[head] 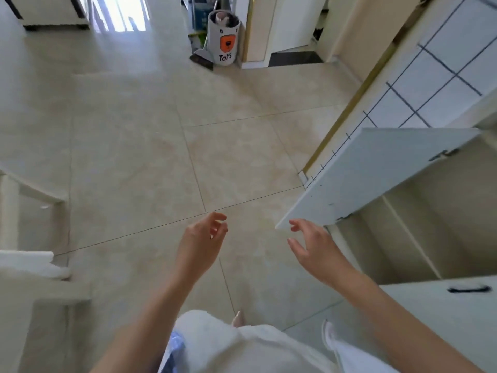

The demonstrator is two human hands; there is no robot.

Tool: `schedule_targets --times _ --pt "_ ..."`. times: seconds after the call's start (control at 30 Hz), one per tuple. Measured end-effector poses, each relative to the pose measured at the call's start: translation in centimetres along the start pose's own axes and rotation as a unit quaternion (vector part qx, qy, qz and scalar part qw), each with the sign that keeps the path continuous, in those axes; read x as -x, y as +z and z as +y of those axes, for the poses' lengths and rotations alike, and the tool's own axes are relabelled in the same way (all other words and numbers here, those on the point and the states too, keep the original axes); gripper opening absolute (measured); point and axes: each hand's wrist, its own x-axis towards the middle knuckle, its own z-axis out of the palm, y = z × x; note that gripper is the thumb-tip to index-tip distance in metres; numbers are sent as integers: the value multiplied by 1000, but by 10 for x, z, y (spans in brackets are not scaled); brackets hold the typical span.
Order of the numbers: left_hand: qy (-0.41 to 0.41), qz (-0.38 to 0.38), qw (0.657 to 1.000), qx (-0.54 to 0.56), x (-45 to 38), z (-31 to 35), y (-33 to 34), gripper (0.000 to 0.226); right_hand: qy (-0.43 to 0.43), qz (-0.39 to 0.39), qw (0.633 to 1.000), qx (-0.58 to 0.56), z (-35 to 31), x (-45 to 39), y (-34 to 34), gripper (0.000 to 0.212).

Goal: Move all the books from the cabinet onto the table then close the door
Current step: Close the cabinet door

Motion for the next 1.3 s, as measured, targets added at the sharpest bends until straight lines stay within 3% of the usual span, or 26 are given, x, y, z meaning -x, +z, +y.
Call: schedule_targets --times 0.47,0.63,0.77,0.9,1.1,1.3 --pt "103 -178 975 85 -193 186 121 18 179 147 958 -171 104 -95 -101 40" --pt "122 -262 956 50 -256 250 163 14 247 187 910 -276 129 -141 -125 45" --pt "157 -316 935 20 -296 281 193 14 303 193 845 -397 137 -175 -130 52" --pt "141 -425 894 24 -324 314 222 16 307 196 810 -459 141 -203 -144 65" --pt "183 -552 810 -76 -343 349 256 21 297 191 736 -578 154 -224 -155 91" --pt "280 -548 770 -165 -354 366 280 28 299 199 698 -620 157 -228 -148 87"
